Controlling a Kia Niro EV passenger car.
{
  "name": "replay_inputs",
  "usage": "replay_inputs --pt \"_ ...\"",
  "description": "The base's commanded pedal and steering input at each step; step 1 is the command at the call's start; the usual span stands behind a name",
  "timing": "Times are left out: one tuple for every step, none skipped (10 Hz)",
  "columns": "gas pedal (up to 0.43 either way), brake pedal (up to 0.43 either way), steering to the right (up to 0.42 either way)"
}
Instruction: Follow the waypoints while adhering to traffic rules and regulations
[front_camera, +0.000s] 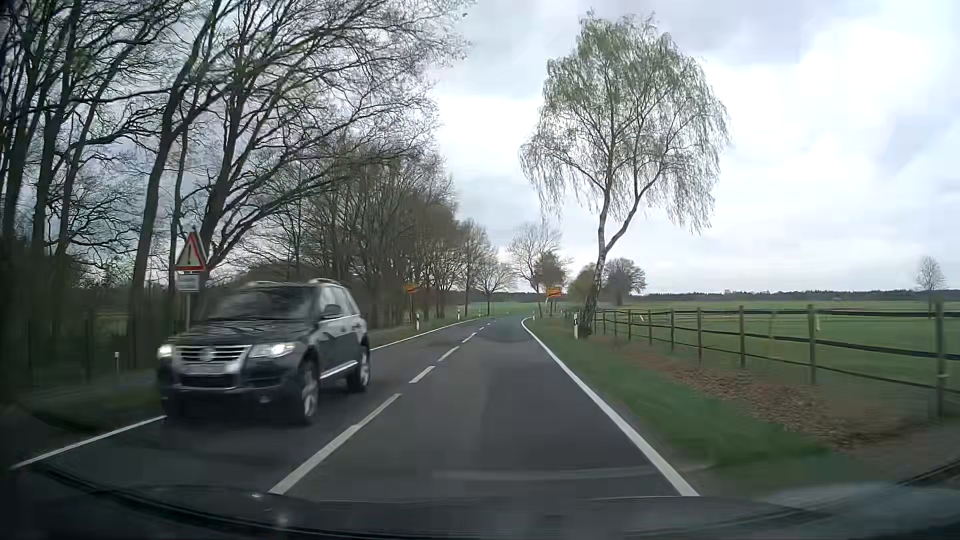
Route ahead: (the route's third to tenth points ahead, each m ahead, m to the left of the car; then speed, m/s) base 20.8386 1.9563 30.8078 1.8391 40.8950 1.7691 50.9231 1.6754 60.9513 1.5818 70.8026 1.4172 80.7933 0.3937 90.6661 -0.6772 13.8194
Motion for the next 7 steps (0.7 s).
replay_inputs --pt "0.138 0.000 -0.003" --pt "0.138 0.000 -0.003" --pt "0.138 0.000 -0.003" --pt "0.138 0.000 -0.003" --pt "0.138 0.000 -0.003" --pt "0.138 0.000 -0.004" --pt "0.138 0.000 -0.003"
